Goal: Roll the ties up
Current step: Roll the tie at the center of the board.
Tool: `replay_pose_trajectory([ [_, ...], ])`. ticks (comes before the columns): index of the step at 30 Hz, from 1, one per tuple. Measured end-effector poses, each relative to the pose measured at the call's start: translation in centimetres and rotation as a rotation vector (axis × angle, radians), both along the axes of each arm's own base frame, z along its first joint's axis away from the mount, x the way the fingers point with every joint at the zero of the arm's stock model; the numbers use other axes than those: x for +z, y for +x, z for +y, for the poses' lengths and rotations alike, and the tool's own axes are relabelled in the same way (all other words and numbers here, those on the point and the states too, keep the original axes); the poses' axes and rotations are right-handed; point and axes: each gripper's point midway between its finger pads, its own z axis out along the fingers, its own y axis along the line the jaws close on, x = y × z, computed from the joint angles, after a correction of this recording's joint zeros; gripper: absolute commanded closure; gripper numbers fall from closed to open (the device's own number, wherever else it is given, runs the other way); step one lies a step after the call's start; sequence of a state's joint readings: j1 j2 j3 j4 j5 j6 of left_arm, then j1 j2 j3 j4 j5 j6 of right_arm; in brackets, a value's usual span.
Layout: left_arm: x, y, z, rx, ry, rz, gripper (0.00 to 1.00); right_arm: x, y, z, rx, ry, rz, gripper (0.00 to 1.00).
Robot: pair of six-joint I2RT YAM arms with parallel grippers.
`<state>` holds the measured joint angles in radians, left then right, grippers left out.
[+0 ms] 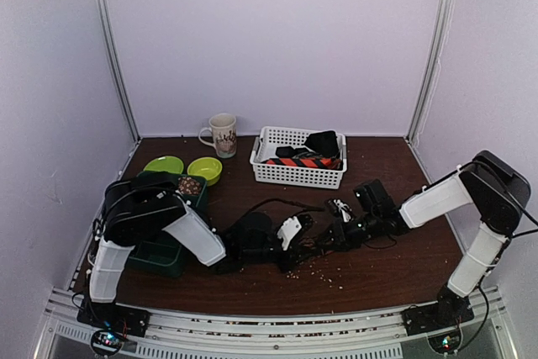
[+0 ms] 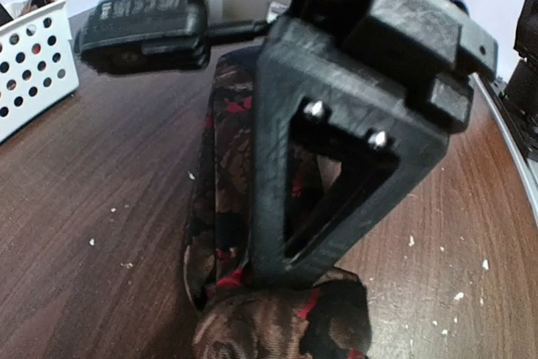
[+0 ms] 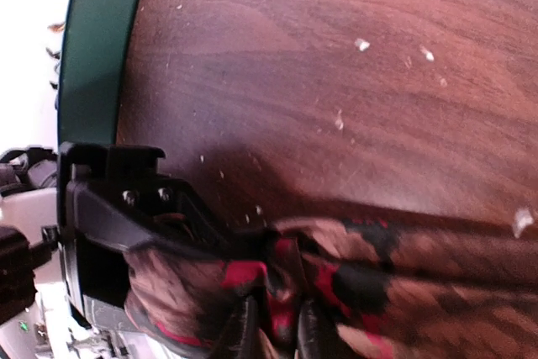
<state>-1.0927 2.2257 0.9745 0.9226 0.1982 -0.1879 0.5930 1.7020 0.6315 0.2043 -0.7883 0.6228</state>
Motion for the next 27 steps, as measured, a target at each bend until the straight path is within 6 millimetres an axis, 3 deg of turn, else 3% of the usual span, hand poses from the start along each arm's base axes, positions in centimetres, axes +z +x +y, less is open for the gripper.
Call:
replay_pose_trajectory([
  [2,-0.1,-0.4,0.1,-0.035,0.055,-0.015,0.91,0.4,-0.4,-0.5,-0.011,-0.013,0.005,0.71],
  [6,-0.2,-1.4,0.7,-0.144,0.179,-0.049,0.93,2.5,-0.6,-0.8,-0.017,-0.008,-0.015,0.70],
  [11,-0.4,-2.3,2.2,-0.229,0.265,-0.046,0.94,4.9,1.2,0.3,-0.012,0.001,-0.060,0.72],
  [15,-0.6,-2.4,2.6,-0.245,0.310,-0.031,0.92,4.3,1.1,0.3,-0.016,-0.002,-0.029,0.64],
  [20,-0.8,-2.3,2.8,-0.233,0.338,-0.016,0.88,3.3,-1.1,0.7,-0.011,0.010,0.048,0.55],
  [27,-0.8,-2.3,2.8,-0.214,0.357,-0.017,0.85,3.9,-2.2,2.6,0.007,0.053,0.064,0.65],
])
